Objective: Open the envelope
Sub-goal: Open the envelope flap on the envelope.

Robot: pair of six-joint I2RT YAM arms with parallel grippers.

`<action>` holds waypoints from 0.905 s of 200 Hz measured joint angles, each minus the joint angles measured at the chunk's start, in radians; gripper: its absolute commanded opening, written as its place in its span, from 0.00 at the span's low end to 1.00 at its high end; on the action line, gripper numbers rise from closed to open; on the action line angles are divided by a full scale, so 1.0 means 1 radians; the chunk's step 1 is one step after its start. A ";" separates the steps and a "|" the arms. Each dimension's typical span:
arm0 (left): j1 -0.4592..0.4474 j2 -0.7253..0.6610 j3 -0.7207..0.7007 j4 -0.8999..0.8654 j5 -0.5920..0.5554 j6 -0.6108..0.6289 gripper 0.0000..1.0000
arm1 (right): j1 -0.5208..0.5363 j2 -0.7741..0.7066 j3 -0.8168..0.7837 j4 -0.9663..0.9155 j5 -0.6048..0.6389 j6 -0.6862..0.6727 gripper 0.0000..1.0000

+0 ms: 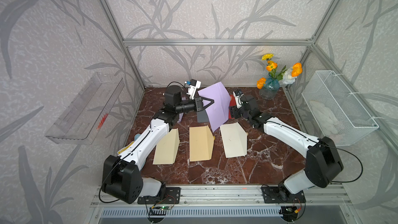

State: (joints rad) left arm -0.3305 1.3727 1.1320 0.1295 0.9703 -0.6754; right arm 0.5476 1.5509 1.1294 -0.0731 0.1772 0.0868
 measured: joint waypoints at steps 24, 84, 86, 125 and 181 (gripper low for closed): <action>0.000 0.000 -0.013 0.058 0.034 -0.025 0.00 | -0.004 0.007 0.004 -0.010 -0.041 0.019 0.77; 0.007 0.000 -0.018 0.091 0.041 -0.020 0.00 | -0.033 0.010 0.004 -0.034 -0.079 0.048 0.77; 0.008 0.000 -0.018 0.090 0.040 -0.020 0.00 | -0.033 0.010 0.004 -0.036 -0.076 0.048 0.77; 0.018 0.020 -0.018 0.087 0.003 -0.009 0.00 | -0.044 -0.051 0.002 -0.091 0.001 0.064 0.77; 0.027 0.123 -0.004 0.174 -0.003 -0.056 0.00 | -0.081 -0.224 -0.039 -0.120 -0.034 0.123 0.78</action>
State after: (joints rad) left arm -0.3035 1.4956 1.1282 0.3035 0.9676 -0.7311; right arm 0.4664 1.3270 1.0904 -0.1932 0.1436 0.2100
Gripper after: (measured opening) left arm 0.047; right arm 0.777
